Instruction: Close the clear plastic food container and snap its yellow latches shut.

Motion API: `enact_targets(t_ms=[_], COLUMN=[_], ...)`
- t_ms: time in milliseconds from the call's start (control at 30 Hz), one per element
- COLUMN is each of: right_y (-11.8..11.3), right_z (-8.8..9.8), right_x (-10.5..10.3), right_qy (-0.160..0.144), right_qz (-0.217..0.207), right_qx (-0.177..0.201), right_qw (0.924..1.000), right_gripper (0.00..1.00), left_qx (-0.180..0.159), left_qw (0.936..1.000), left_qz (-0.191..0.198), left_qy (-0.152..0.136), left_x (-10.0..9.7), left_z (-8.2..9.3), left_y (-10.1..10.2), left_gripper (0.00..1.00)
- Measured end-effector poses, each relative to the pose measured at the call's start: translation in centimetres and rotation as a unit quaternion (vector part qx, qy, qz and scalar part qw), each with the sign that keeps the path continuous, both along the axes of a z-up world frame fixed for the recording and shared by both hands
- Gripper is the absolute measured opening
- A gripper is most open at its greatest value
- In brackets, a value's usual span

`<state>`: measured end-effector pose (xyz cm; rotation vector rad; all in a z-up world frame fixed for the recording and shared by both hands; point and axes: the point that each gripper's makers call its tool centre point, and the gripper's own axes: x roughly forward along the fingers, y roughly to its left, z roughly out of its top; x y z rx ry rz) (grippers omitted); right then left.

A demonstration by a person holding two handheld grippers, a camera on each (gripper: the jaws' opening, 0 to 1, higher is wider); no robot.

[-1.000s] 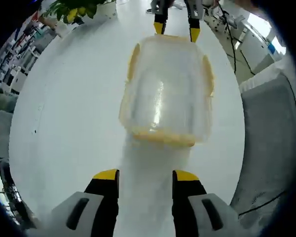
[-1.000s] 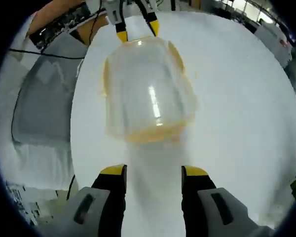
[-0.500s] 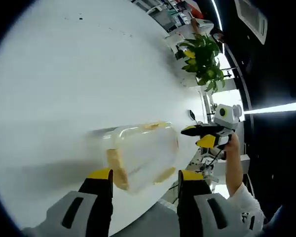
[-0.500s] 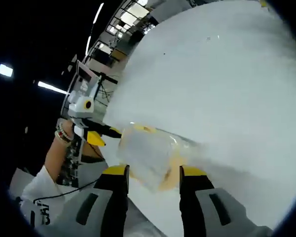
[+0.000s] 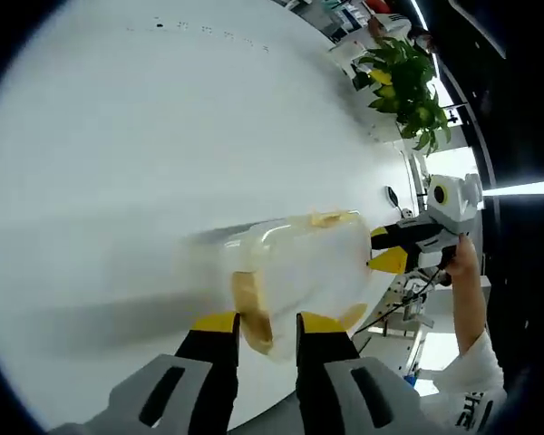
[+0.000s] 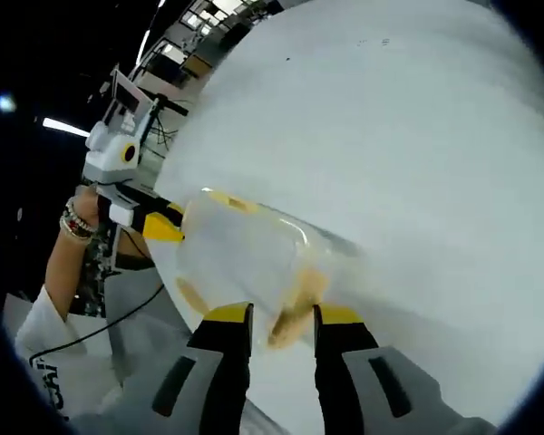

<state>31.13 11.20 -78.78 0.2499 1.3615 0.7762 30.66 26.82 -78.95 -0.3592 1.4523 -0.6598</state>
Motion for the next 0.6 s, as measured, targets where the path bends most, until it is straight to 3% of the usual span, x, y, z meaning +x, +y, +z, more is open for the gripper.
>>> enact_targets(t_ms=[600], right_y=[0.07], right_z=[0.06], right_x=[0.15], right_qy=[-0.002], right_qz=[0.014], right_qx=[0.012], right_qw=[0.9998], right_gripper=[0.19], left_qx=[-0.007], left_qw=[1.0000], left_qz=[0.003], left_qy=[0.001], left_x=[0.08], left_z=[-0.16], left_y=[-0.01], left_gripper=[0.14])
